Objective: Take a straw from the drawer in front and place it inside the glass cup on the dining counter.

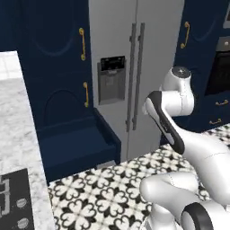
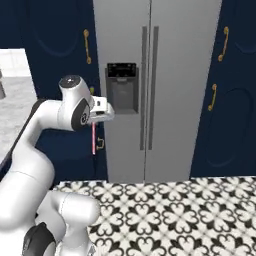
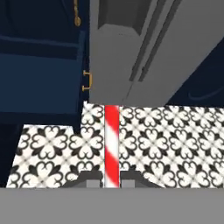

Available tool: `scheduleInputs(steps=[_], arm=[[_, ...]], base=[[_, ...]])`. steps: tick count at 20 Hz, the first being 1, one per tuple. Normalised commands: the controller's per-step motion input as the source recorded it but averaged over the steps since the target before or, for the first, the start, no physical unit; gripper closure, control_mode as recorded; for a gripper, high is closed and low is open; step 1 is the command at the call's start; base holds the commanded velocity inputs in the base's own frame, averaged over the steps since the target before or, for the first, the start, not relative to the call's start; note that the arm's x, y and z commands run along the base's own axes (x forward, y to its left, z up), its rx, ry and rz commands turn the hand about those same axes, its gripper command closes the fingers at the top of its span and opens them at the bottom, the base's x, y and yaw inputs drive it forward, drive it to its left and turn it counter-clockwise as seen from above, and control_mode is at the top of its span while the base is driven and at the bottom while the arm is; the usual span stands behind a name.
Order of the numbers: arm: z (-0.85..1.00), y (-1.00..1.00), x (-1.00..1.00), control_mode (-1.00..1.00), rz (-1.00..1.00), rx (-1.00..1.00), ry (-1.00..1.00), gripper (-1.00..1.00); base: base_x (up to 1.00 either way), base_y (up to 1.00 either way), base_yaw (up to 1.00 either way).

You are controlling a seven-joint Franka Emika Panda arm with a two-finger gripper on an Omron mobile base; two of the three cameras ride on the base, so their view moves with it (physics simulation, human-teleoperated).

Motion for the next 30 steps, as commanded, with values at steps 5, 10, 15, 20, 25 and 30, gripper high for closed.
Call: scheduleInputs(steps=[5,10,15,20,25,30], arm=[[0.00,0.00,0.00,1.00,0.00,0.00,0.00,1.00],[0.00,0.00,0.00,1.00,0.00,0.00,0.00,1.00],[0.00,0.00,0.00,1.00,0.00,0.00,0.00,1.00],[0.00,0.00,0.00,1.00,0.00,0.00,0.00,1.00],[0.00,0.00,0.00,1.00,0.00,0.00,0.00,1.00],[0.00,0.00,0.00,1.00,0.00,0.00,0.00,1.00]], base=[[0.00,-0.35,-0.89],[0.00,-0.54,-0.84],[0.00,-0.65,-0.78],[0.21,-0.63,-0.68],[0.84,-0.37,-0.47],[1.00,-0.11,-0.33]])
